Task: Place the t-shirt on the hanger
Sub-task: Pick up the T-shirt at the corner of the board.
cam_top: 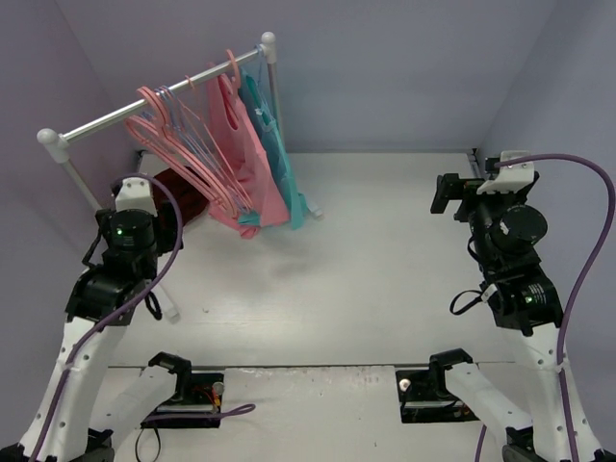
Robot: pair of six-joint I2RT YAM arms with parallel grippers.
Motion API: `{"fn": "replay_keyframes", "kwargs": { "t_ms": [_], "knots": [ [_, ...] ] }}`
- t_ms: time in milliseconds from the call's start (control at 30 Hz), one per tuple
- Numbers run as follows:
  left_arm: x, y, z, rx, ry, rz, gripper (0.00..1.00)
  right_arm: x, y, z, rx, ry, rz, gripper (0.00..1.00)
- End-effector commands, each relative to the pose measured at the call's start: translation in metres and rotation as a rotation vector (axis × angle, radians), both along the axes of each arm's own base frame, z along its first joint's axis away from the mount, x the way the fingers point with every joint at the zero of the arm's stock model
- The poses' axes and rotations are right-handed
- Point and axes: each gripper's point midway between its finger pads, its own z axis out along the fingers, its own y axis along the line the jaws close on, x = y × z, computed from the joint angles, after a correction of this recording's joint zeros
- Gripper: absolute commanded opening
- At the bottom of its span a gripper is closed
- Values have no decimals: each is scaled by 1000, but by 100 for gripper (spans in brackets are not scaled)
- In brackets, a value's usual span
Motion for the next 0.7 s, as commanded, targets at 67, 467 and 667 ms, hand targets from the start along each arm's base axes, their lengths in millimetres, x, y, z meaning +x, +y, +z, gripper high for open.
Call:
{"fn": "replay_keyframes", "kwargs": {
  "t_ms": [67, 467, 667],
  "knots": [
    [65, -4, -1, -86, -163, 94, 72, -7, 7, 22, -15, -102, 42, 100],
    [164, 53, -93, -142, -150, 314, 72, -21, 10, 11, -23, -111, 80, 100],
    [198, 62, -125, -125, -100, 342, 73, -20, 10, 11, -35, -109, 78, 100]
  ]
}}
